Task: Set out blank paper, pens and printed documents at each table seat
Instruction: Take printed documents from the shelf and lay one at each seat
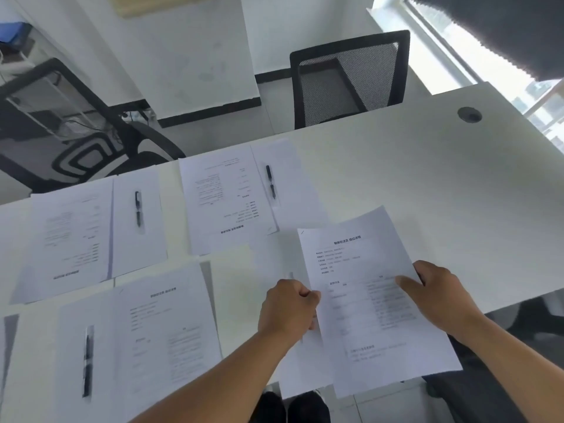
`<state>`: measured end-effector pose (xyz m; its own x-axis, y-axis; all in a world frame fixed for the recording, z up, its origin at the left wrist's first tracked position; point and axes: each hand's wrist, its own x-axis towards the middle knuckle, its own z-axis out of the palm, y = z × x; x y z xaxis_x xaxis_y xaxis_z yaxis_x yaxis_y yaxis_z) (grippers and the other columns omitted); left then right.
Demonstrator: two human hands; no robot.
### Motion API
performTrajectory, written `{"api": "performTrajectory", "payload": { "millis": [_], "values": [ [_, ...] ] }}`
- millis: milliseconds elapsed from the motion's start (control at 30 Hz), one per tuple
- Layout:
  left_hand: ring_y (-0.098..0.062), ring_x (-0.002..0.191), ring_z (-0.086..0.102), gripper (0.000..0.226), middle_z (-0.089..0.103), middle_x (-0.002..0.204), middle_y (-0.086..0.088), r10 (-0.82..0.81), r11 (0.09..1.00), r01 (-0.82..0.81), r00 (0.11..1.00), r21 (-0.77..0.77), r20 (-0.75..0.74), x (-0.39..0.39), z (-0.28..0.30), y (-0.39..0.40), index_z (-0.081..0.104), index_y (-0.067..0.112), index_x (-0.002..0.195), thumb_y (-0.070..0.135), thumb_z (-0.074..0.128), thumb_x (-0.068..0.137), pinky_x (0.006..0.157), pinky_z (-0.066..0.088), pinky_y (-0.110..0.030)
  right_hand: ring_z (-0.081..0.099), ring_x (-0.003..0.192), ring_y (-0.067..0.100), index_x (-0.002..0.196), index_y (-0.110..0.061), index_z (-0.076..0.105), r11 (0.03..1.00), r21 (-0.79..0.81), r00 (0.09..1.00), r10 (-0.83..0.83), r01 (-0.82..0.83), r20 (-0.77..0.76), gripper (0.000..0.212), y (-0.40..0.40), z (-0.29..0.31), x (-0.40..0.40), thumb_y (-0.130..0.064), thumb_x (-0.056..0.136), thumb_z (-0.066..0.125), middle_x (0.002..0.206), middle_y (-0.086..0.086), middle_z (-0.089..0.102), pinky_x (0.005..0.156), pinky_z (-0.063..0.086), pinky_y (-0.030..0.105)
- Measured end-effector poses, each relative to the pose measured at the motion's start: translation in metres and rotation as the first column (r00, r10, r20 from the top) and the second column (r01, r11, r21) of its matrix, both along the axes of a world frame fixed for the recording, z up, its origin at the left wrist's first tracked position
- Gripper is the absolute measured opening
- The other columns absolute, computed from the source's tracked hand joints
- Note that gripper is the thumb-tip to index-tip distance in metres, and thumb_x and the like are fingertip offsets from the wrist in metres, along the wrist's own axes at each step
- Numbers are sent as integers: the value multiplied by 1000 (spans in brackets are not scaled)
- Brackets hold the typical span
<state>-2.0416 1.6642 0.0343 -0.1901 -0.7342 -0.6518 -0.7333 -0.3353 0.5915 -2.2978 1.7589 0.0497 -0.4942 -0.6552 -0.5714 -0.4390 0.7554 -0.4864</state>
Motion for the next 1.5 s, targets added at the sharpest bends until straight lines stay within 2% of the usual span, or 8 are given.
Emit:
{"api": "performTrajectory", "payload": {
  "millis": [133,267,567,733,967,1200,1367,1500],
  "values": [
    [-24,63,77,35,79,70,-1,-97,993,104,988,-51,117,-9,-12,-2,73,11,83,38,64,102,69,67,-37,46,55,17,78,-11,46,1000,21,1000,11,-11,0,37,-2,-13,-6,-29,107,60,68,1,56,52,35,29],
    [-29,65,77,39,79,72,-7,-127,987,144,972,-73,199,-17,-29,-6,70,5,78,37,62,99,68,68,-45,40,53,16,75,-14,40,999,37,999,37,-36,-15,41,-6,-30,-12,-30,106,61,64,-1,49,51,32,29],
    [-28,63,68,44,66,64,-2,-151,982,177,945,-67,289,-28,-49,-5,48,18,63,35,61,101,62,53,-32,63,63,31,86,-10,51,989,94,985,124,-113,-118,40,-7,-65,-23,-44,105,56,77,11,67,55,45,37],
    [-26,72,73,38,71,74,0,-159,981,186,930,-50,331,-31,-56,-7,58,17,73,41,60,102,69,60,-33,70,73,31,90,-14,53,983,108,972,162,-146,-169,34,-8,-69,-19,-44,105,51,82,6,69,66,64,47],
    [-22,74,75,32,76,81,1,-143,984,172,921,-49,361,-30,-53,-9,68,15,82,43,67,99,68,58,-31,61,74,21,88,-15,46,982,101,958,180,-161,-223,30,-9,-68,-13,-35,109,51,85,4,62,59,47,37],
    [-20,67,69,39,70,71,3,-158,981,185,929,-51,336,-29,-44,-5,60,18,73,42,68,102,58,48,-27,54,101,25,123,-7,52,981,122,931,183,-152,-314,33,-12,-64,-9,-33,102,55,113,6,61,80,51,41],
    [-22,65,68,44,68,67,2,-148,977,192,924,-93,352,-15,-27,-6,56,20,68,44,64,104,64,53,-31,49,100,25,120,-10,48,971,190,904,208,-145,-374,31,-12,-53,-5,-34,101,55,114,6,53,77,49,40],
    [-23,60,63,42,66,65,1,-120,973,180,927,-142,355,0,-4,-10,50,19,69,41,57,103,65,55,-33,52,115,26,135,-9,49,953,169,861,301,-253,-410,48,-14,-37,6,-47,105,53,126,7,52,89,55,38]
  ]
}}
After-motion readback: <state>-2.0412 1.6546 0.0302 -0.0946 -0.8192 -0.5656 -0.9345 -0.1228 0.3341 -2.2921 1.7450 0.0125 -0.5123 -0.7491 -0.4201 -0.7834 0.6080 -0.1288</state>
